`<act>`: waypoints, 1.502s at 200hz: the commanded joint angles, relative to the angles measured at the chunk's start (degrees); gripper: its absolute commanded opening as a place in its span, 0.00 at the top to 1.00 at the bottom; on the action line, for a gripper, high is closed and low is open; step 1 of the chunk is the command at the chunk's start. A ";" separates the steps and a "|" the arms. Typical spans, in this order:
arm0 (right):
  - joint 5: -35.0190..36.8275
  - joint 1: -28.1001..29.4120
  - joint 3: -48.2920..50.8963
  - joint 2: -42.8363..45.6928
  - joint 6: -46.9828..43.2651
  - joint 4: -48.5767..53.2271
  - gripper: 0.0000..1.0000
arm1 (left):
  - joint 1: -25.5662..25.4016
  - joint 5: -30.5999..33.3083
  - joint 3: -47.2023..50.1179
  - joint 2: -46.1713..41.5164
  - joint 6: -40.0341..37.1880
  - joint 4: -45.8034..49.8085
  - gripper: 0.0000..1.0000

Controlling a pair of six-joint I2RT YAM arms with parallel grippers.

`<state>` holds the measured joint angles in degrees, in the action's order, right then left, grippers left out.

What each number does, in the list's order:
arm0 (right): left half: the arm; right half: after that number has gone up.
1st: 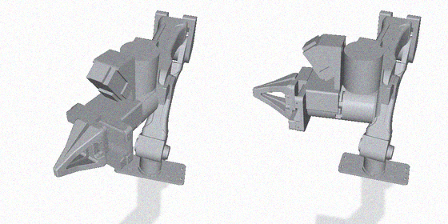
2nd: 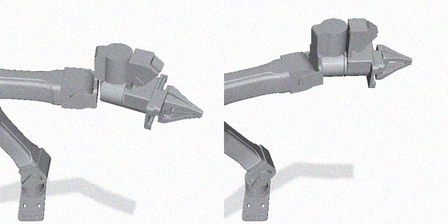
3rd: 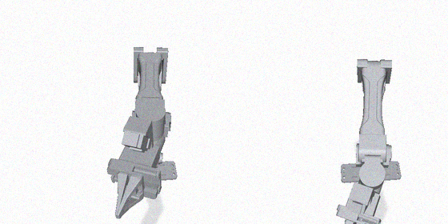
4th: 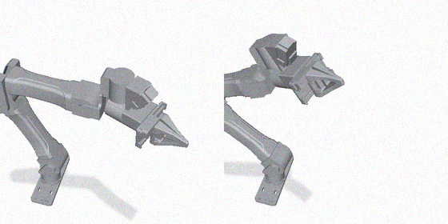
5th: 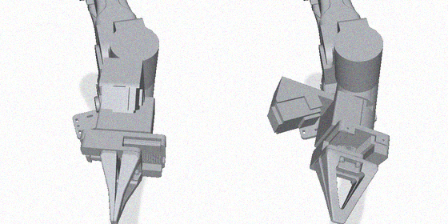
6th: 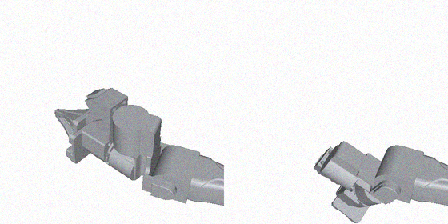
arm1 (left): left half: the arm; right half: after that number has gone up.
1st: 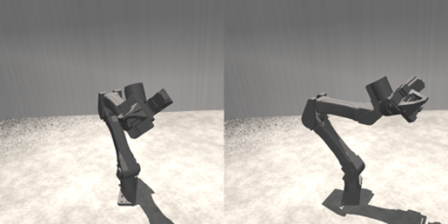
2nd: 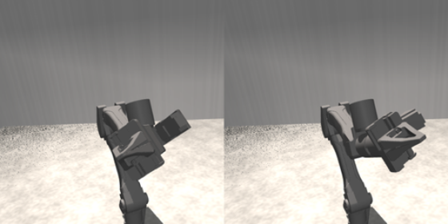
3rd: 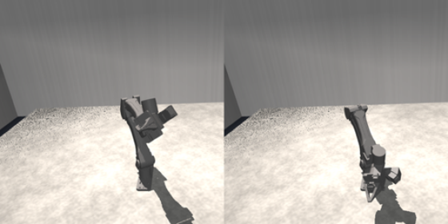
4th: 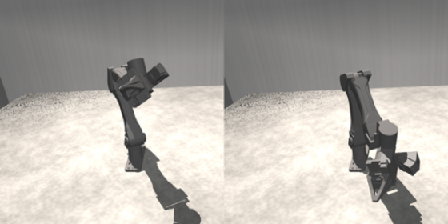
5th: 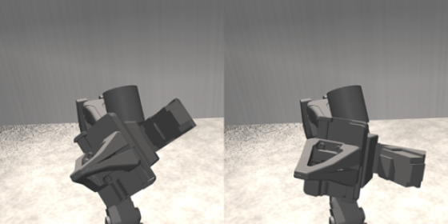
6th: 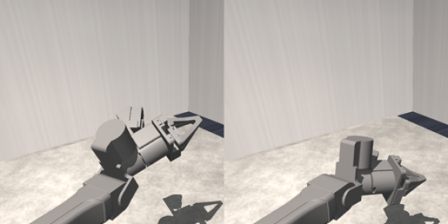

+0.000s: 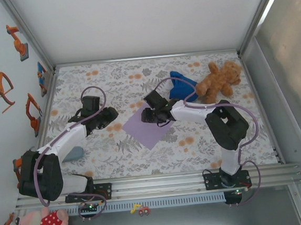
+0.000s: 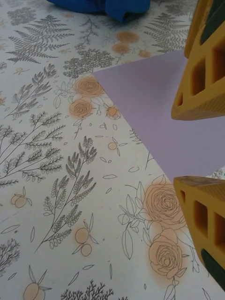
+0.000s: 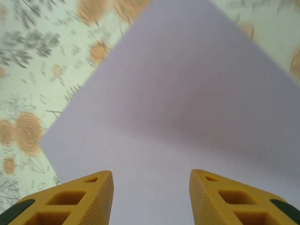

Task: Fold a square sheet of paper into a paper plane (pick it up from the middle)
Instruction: Move the square sheet of paper to the center of the table, then rotate the square sheet of paper at the center of the table.

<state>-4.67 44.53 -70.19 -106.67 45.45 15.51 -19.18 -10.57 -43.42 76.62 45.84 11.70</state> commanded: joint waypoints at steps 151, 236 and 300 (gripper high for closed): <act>-1.52 -8.32 -24.68 -22.64 -15.59 16.20 0.77 | -4.62 -3.47 2.27 2.16 6.11 -1.44 0.66; 12.83 -8.50 -3.32 -8.01 16.45 10.18 0.82 | -10.20 -5.46 2.75 6.71 11.47 -6.58 0.67; 11.26 -8.41 5.30 5.22 15.73 1.57 0.88 | -15.08 -5.92 1.76 11.55 14.09 -10.48 0.74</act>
<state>5.65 36.34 -66.43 -107.55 62.85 21.30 -33.04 -15.51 -41.01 86.17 57.89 3.25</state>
